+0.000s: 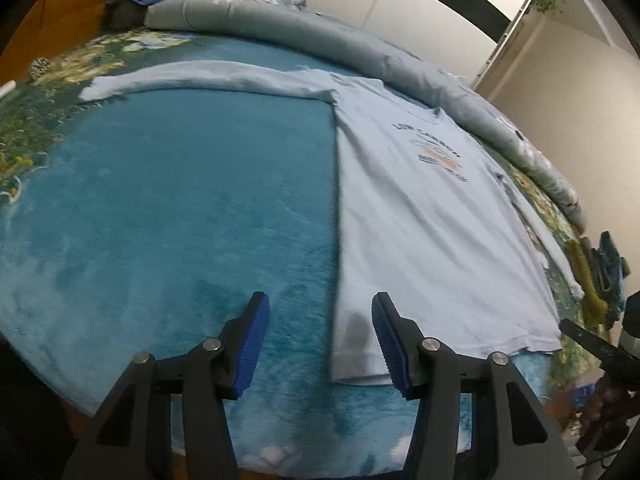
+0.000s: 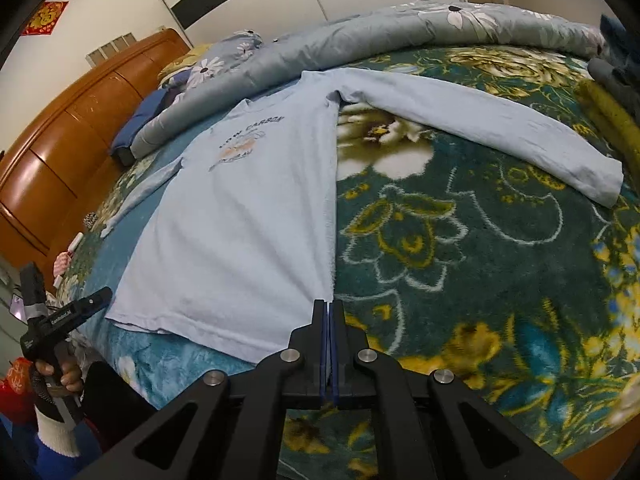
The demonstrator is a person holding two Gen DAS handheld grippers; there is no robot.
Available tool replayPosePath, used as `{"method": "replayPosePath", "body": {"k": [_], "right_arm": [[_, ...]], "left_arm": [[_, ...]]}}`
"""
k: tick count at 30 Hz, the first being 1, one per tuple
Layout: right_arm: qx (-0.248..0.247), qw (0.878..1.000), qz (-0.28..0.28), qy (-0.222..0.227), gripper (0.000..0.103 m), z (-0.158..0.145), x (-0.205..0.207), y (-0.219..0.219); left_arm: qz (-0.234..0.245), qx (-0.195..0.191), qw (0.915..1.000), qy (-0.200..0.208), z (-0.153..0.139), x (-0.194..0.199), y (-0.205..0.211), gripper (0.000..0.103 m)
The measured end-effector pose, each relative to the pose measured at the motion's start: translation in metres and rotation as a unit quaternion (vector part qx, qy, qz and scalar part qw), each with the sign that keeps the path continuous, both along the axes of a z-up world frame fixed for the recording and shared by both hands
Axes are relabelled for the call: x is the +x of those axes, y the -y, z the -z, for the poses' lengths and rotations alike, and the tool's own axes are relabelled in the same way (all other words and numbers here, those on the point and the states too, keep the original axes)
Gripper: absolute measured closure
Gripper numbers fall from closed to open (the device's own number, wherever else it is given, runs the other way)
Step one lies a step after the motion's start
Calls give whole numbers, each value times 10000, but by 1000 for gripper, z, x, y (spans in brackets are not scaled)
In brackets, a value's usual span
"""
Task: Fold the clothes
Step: 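Pinch the shirt hem with the right gripper and smooth it flat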
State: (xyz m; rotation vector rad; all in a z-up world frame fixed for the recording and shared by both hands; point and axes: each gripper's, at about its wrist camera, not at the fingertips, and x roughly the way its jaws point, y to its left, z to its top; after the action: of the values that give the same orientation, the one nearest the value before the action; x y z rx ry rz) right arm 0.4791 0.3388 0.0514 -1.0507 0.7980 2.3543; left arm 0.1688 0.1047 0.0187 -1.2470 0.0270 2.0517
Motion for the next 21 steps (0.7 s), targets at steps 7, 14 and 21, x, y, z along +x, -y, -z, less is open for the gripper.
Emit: {"method": "replayPosePath", "body": {"k": [7, 14, 21], "right_arm": [[171, 9998, -49, 21, 102, -7, 0, 4], [129, 9999, -17, -57, 101, -9, -1, 9], [253, 9997, -42, -20, 102, -14, 7, 14]], "left_arm": [[208, 275, 9989, 326, 1, 5, -4, 48], [389, 275, 9987, 167, 4, 19, -11, 99], [374, 237, 9984, -340, -22, 31, 8, 100]]}}
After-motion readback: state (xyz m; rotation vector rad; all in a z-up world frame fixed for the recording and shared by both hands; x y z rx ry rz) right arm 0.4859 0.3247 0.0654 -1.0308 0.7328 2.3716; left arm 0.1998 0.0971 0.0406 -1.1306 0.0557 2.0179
